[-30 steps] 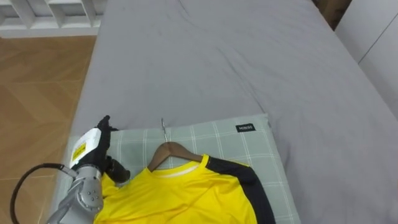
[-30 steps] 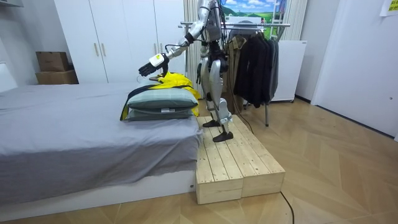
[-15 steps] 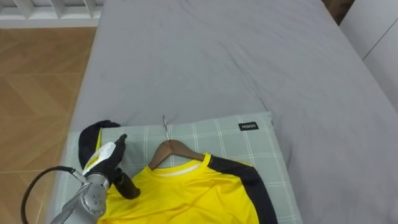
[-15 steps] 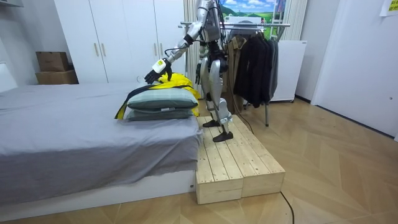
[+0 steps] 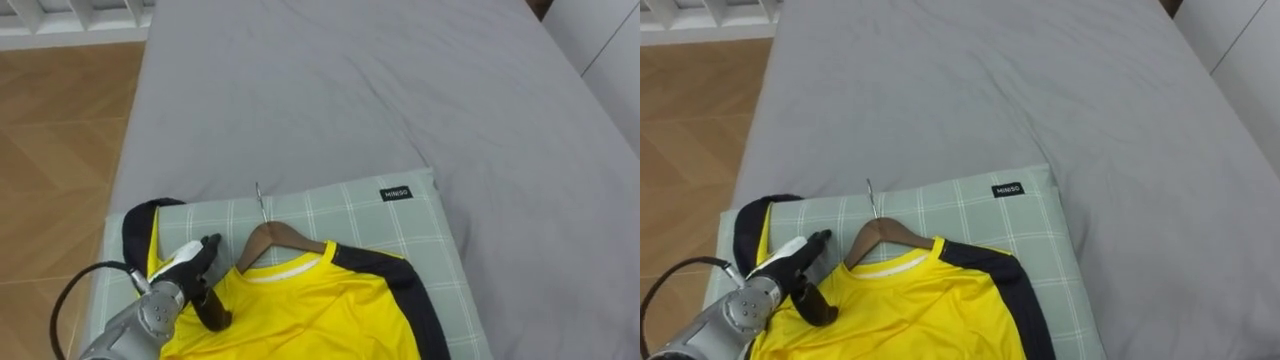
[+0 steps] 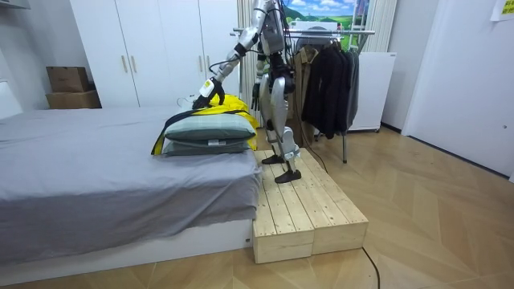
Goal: Hang clothes
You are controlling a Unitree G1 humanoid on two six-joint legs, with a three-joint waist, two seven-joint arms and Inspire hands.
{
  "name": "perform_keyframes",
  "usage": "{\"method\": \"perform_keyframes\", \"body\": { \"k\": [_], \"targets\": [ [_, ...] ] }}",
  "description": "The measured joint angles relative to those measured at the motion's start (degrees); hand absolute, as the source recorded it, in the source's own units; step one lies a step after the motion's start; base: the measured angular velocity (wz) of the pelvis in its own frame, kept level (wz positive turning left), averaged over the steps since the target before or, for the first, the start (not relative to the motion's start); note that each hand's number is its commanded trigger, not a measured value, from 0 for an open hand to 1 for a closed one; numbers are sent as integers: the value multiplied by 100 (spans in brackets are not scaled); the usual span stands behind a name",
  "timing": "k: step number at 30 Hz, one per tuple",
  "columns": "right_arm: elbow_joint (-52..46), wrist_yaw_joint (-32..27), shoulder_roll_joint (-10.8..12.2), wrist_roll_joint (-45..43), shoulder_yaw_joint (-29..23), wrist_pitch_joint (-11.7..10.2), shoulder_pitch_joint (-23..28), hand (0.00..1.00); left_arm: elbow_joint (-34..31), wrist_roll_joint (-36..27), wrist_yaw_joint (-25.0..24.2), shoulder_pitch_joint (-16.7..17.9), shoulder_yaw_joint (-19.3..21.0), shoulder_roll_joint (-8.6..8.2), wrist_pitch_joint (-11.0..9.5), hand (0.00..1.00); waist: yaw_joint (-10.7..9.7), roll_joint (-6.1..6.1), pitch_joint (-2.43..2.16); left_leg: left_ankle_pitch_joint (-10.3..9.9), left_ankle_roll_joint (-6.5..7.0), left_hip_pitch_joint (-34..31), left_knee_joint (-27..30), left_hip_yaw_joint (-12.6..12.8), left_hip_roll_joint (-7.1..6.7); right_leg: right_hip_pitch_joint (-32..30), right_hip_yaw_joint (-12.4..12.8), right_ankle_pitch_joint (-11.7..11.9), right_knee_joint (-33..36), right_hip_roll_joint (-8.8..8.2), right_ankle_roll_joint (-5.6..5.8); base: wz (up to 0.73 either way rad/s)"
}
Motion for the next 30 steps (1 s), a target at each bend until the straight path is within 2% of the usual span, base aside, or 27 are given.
{"method": "perform_keyframes", "body": {
  "k": [5,16,19,23,30],
  "targets": [
    [1,-5,-7,-35,0,119,-46,0,-3,0,-128,-5,-61,1,5,0,-6,0,-1,0,0,4,3,4,-1,-5,-3,0,61,-9,0,3],
    [90,28,-110,-32,3,120,-59,0,0,0,-441,-57,-222,8,115,0,-2,44,-20,4,6,19,7,13,-8,2,-10,0,67,-18,0,0],
    [121,63,-141,-51,1,128,-84,0,2,8,-629,-82,-231,28,162,0,-6,60,-23,9,15,21,7,20,-8,8,-12,0,62,-18,0,0],
    [205,74,-143,-279,-55,251,-167,0,19,31,-1054,-124,-239,34,266,0,-9,133,-36,9,15,34,7,19,-10,14,-15,0,62,-24,0,0],
    [203,74,-149,-482,-124,367,-227,0,73,12,-1699,-156,-238,19,423,0,-29,192,-22,12,19,157,3,24,-13,163,-16,0,28,-26,1,1]
  ]
}}
